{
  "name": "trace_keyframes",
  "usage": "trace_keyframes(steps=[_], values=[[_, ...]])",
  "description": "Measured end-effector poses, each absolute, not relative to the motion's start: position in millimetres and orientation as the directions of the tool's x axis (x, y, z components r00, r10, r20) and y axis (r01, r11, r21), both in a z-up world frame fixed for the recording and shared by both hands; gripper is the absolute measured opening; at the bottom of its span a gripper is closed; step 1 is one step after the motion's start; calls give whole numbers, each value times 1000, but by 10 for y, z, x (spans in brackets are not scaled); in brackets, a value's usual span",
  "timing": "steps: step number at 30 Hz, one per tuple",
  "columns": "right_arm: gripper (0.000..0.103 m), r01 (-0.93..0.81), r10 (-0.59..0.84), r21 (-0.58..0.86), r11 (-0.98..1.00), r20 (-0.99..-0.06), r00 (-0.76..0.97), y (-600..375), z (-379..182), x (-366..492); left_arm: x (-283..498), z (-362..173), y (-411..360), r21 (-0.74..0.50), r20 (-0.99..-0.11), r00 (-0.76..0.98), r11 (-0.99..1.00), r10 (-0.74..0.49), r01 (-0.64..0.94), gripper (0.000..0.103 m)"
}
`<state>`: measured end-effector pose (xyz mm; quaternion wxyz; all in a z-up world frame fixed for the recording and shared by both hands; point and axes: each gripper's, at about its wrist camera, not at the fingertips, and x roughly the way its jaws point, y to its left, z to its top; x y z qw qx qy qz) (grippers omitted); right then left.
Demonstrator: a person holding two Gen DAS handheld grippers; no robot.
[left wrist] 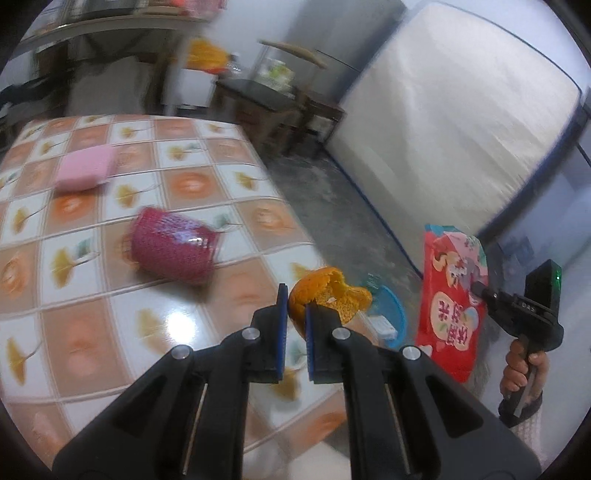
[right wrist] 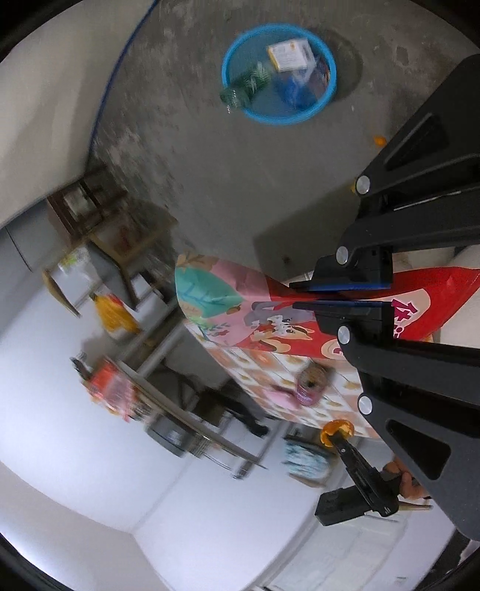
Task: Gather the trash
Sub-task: 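Carry the orange peel and red snack bag over the blue wastebasket with both tools, then open both tools to drop the peel and snack bag into the wastebasket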
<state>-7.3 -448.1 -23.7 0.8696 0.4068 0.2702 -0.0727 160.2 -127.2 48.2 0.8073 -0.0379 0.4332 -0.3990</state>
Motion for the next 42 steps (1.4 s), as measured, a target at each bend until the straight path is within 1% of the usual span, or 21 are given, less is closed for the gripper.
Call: trace_keyframes(steps=[4,8,11,15,20,24,31,36,37,38,39,40,41,42], values=[[4,434,-8,665,608,-541,841,-4804,-346,-495,1548,432,-1875,-423,-689,201,612,-696,668,7],[4,526,-103,660,537,-567,817,-5128,-528,-940,1488,339,-2499,-421,-715,121,562,-689,712,7],[4,571,-153,667,479,-578,802,-5362,-704,-1236,1450,207,-3010,-412,-746,65,535,-663,737,7],[4,619,-200,675,401,-595,778,-5661,-1005,-1524,1406,-99,-3724,-392,-801,2,528,-598,753,7],[4,656,-207,680,327,-626,752,-6001,-1461,-1632,1316,-617,-4569,-365,-868,-71,534,-492,763,7],[4,679,-195,682,272,-652,733,-6254,-1861,-1577,1282,-1048,-5063,-361,-901,-128,552,-415,751,7],[4,729,-180,656,194,-707,684,-6694,-2487,-1275,1329,-1856,-5678,-311,-946,-180,609,-268,730,7],[6,753,-178,636,167,-732,658,-6959,-2813,-1010,1319,-2155,-5949,-274,-961,-181,609,-211,745,8],[9,753,-172,637,167,-733,658,-7009,-2890,-942,1324,-2210,-6005,-265,-963,-177,609,-201,748,13],[12,754,-164,637,163,-736,657,-7035,-2945,-893,1334,-2249,-6036,-265,-963,-179,612,-200,745,25],[16,762,-151,628,161,-747,648,-7085,-3061,-805,1347,-2259,-6048,-265,-963,-177,616,-201,742,34],[22,768,-136,619,166,-757,639,-7126,-3151,-732,1353,-2246,-6044,-252,-967,-161,622,-199,742,45],[36,778,-126,606,169,-769,626,-7155,-3222,-680,1354,-2229,-6053,-248,-967,-152,623,-204,742,46],[43,794,-122,584,170,-787,605,-7178,-3312,-628,1362,-2198,-6052,-261,-963,-157,619,-219,741,46]])
